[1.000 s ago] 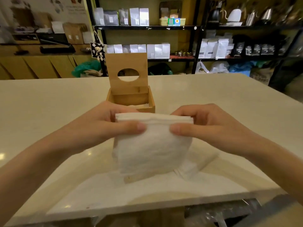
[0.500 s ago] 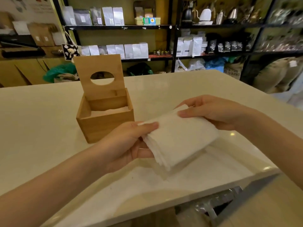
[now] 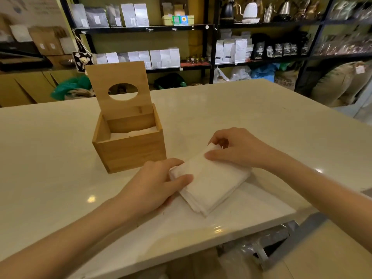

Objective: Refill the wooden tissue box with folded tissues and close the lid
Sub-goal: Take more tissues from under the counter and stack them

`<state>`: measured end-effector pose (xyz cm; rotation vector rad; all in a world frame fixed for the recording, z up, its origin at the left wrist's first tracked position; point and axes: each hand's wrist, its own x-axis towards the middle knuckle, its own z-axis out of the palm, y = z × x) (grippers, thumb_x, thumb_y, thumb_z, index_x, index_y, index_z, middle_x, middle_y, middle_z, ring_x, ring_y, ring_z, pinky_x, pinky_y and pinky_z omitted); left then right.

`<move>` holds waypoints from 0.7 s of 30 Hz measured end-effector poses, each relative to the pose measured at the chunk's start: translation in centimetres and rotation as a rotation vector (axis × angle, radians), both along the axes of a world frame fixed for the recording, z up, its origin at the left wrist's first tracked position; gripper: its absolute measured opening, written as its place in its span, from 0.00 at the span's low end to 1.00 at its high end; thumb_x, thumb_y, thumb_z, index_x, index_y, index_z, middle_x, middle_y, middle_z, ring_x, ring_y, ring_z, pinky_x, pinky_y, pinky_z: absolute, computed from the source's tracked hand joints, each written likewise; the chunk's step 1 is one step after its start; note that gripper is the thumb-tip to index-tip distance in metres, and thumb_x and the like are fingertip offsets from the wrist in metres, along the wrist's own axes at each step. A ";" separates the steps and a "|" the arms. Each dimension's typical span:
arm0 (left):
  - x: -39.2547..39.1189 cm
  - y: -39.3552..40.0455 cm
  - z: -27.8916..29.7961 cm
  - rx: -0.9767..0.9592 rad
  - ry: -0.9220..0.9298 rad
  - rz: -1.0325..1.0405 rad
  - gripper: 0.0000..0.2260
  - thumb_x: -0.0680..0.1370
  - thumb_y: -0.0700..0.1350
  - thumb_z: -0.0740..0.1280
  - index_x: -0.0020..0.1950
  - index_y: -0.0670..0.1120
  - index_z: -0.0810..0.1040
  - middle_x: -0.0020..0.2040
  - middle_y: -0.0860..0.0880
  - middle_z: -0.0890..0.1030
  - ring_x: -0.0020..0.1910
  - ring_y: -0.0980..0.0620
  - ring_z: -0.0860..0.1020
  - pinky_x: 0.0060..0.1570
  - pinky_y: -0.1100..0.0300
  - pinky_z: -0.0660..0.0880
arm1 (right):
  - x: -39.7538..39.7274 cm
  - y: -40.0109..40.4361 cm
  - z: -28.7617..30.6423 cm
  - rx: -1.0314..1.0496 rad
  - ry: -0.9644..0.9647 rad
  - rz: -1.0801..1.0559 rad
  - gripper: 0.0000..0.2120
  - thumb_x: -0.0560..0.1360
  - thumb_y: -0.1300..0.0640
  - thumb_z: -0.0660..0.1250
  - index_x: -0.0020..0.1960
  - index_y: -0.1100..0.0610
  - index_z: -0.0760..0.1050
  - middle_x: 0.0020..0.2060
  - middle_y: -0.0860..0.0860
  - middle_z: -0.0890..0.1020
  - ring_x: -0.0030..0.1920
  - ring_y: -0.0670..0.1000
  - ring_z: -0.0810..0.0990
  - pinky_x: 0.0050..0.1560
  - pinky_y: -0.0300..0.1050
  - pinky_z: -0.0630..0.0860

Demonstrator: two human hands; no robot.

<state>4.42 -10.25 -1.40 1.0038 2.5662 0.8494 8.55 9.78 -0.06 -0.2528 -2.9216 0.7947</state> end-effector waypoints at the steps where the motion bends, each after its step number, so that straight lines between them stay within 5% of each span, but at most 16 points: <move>1: 0.0 0.0 0.0 -0.023 0.133 0.017 0.20 0.73 0.60 0.60 0.63 0.55 0.72 0.32 0.61 0.73 0.32 0.61 0.74 0.34 0.65 0.71 | 0.1 0.2 0.0 0.033 0.024 0.012 0.16 0.71 0.47 0.67 0.56 0.53 0.76 0.51 0.50 0.79 0.50 0.49 0.76 0.48 0.44 0.72; 4: -0.1 -0.1 0.2 -0.017 0.299 0.085 0.28 0.69 0.66 0.51 0.64 0.55 0.70 0.40 0.61 0.70 0.40 0.60 0.70 0.40 0.63 0.68 | 0.5 1.4 0.4 -0.017 -0.053 0.140 0.20 0.76 0.51 0.63 0.67 0.49 0.67 0.63 0.47 0.72 0.61 0.46 0.69 0.57 0.39 0.65; 7: -0.3 -0.1 -0.2 -0.051 0.280 0.030 0.25 0.73 0.64 0.53 0.65 0.54 0.70 0.53 0.58 0.69 0.52 0.59 0.68 0.51 0.63 0.68 | 1.0 2.0 0.7 -0.134 -0.284 0.209 0.28 0.72 0.47 0.63 0.70 0.40 0.59 0.69 0.43 0.67 0.67 0.47 0.65 0.67 0.44 0.61; 14: -1.3 0.0 -0.9 -0.063 0.127 -0.059 0.17 0.76 0.57 0.57 0.63 0.54 0.71 0.56 0.57 0.71 0.58 0.57 0.66 0.56 0.61 0.64 | 1.4 0.7 0.7 -0.095 -0.244 0.121 0.24 0.74 0.49 0.63 0.69 0.48 0.65 0.58 0.44 0.72 0.54 0.45 0.72 0.48 0.31 0.67; 17: -2.1 -0.5 -0.5 -0.029 0.061 -0.050 0.16 0.77 0.53 0.59 0.63 0.53 0.71 0.57 0.56 0.73 0.57 0.56 0.69 0.53 0.63 0.64 | 1.6 -0.1 0.5 -0.232 -0.252 0.072 0.24 0.74 0.49 0.63 0.69 0.50 0.65 0.60 0.46 0.73 0.54 0.47 0.75 0.49 0.36 0.71; 21: -2.1 -1.6 -0.4 0.160 -0.189 0.072 0.15 0.77 0.51 0.60 0.64 0.57 0.69 0.56 0.63 0.72 0.56 0.63 0.71 0.49 0.70 0.67 | 1.9 -1.4 0.6 -0.470 -0.273 0.039 0.16 0.76 0.48 0.59 0.64 0.48 0.68 0.49 0.45 0.77 0.45 0.49 0.80 0.46 0.42 0.78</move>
